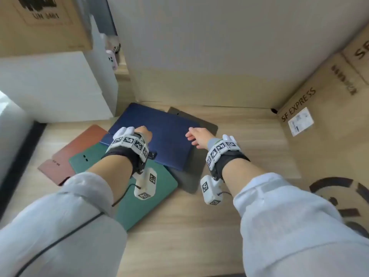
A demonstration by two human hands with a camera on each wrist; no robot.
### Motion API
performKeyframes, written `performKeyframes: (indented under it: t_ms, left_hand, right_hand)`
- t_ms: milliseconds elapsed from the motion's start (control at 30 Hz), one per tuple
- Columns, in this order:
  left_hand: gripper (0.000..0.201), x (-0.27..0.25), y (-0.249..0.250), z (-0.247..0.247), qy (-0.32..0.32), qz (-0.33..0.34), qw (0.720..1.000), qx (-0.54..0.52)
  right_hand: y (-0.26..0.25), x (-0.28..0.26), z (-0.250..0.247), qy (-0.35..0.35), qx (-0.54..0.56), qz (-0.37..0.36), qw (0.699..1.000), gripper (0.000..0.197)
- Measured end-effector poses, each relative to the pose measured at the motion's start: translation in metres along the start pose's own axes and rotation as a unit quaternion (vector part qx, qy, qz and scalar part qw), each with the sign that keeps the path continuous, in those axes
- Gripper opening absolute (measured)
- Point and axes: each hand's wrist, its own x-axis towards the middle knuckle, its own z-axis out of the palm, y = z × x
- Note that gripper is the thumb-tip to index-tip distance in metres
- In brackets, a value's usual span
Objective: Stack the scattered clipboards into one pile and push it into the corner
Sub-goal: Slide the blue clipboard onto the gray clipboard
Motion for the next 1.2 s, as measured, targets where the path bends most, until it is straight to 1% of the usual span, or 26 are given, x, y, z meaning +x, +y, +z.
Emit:
performKeyframes:
  t_ms: [33, 67, 133, 200, 267, 367, 400, 467, 533, 567, 600, 667, 700, 733, 767, 833, 933, 966, 1000, 1066, 1100, 1133, 1200]
  left_hand:
    - [0.042, 0.001, -0.004, 0.008, 0.007, -0.028, 0.999, -0.015]
    - [0.045, -0.002, -0.008, 0.012, 0.0, -0.057, 0.998, -0.011]
    - [0.05, 0.002, -0.011, 0.028, 0.033, -0.094, 0.994, -0.037]
    - [0.052, 0.009, -0.013, 0.04, 0.044, -0.123, 0.989, -0.071]
    - [0.051, 0.023, -0.015, 0.047, 0.043, -0.141, 0.983, -0.105]
    - [0.042, 0.027, -0.015, 0.055, 0.046, -0.132, 0.98, -0.141]
    - [0.039, 0.027, -0.017, 0.056, 0.056, -0.129, 0.979, -0.146]
    - [0.034, 0.028, -0.021, 0.058, 0.058, -0.135, 0.976, -0.159]
    - [0.032, 0.029, -0.022, 0.057, 0.052, -0.138, 0.975, -0.165]
    - [0.032, 0.028, -0.021, 0.056, 0.05, -0.134, 0.976, -0.167]
    - [0.031, 0.03, -0.021, 0.056, 0.051, -0.133, 0.975, -0.168]
    - [0.031, 0.032, -0.019, 0.056, 0.06, -0.133, 0.973, -0.178]
    - [0.03, 0.031, -0.018, 0.057, 0.067, -0.135, 0.97, -0.189]
    - [0.03, 0.032, -0.017, 0.058, 0.079, -0.14, 0.967, -0.199]
    - [0.03, 0.03, -0.017, 0.057, 0.09, -0.147, 0.963, -0.205]
    - [0.032, 0.027, -0.015, 0.053, 0.101, -0.162, 0.959, -0.21]
    - [0.036, 0.022, -0.011, 0.045, 0.12, -0.186, 0.952, -0.21]
    - [0.039, 0.026, -0.009, 0.046, 0.121, -0.191, 0.945, -0.234]
    - [0.043, 0.029, -0.006, 0.046, 0.115, -0.179, 0.94, -0.268]
    - [0.058, 0.041, 0.001, 0.052, 0.071, -0.142, 0.914, -0.374]
    - [0.067, 0.049, 0.003, 0.055, 0.054, -0.133, 0.885, -0.443]
    - [0.074, 0.052, 0.007, 0.054, 0.038, -0.139, 0.861, -0.488]
    - [0.081, 0.046, 0.015, 0.05, 0.025, -0.186, 0.782, -0.594]
  right_hand:
    - [0.006, 0.002, 0.001, 0.009, -0.021, -0.005, 1.0, 0.04]
    - [0.01, 0.005, 0.001, 0.019, -0.037, -0.002, 0.999, 0.041]
    - [0.023, 0.016, 0.002, 0.043, -0.077, 0.016, 0.996, 0.04]
    - [0.03, 0.025, 0.001, 0.07, -0.086, 0.038, 0.993, 0.04]
    - [0.029, 0.038, 0.0, 0.086, -0.083, 0.059, 0.991, 0.045]
    - [0.032, 0.06, 0.003, 0.077, -0.064, 0.088, 0.991, 0.06]
    - [0.029, 0.064, 0.004, 0.077, -0.055, 0.095, 0.991, 0.065]
    - [0.024, 0.069, 0.005, 0.082, -0.037, 0.102, 0.991, 0.073]
    - [0.021, 0.071, 0.007, 0.089, 0.028, 0.119, 0.988, 0.078]
    - [0.021, 0.072, 0.007, 0.085, 0.071, 0.126, 0.986, 0.075]
    - [0.022, 0.074, 0.008, 0.071, 0.106, 0.125, 0.984, 0.064]
    - [0.027, 0.076, 0.008, 0.046, 0.137, 0.12, 0.982, 0.028]
    - [0.03, 0.075, 0.008, 0.037, 0.155, 0.124, 0.979, 0.019]
    - [0.032, 0.073, 0.006, 0.026, 0.184, 0.13, 0.974, 0.02]
    - [0.033, 0.07, 0.003, 0.022, 0.209, 0.13, 0.969, 0.025]
    - [0.035, 0.064, -0.005, 0.023, 0.252, 0.12, 0.96, 0.038]
    - [0.04, 0.052, -0.02, 0.036, 0.293, 0.106, 0.95, 0.045]
    - [0.042, 0.047, -0.025, 0.039, 0.304, 0.101, 0.946, 0.046]
    - [0.044, 0.041, -0.03, 0.041, 0.313, 0.094, 0.944, 0.047]
    - [0.049, 0.03, -0.038, 0.034, 0.319, 0.082, 0.944, 0.05]
    - [0.051, 0.025, -0.04, 0.021, 0.316, 0.082, 0.945, 0.052]
    - [0.055, 0.02, -0.042, 0.007, 0.308, 0.086, 0.948, 0.053]
    - [0.065, 0.011, -0.044, -0.023, 0.29, 0.109, 0.95, 0.054]
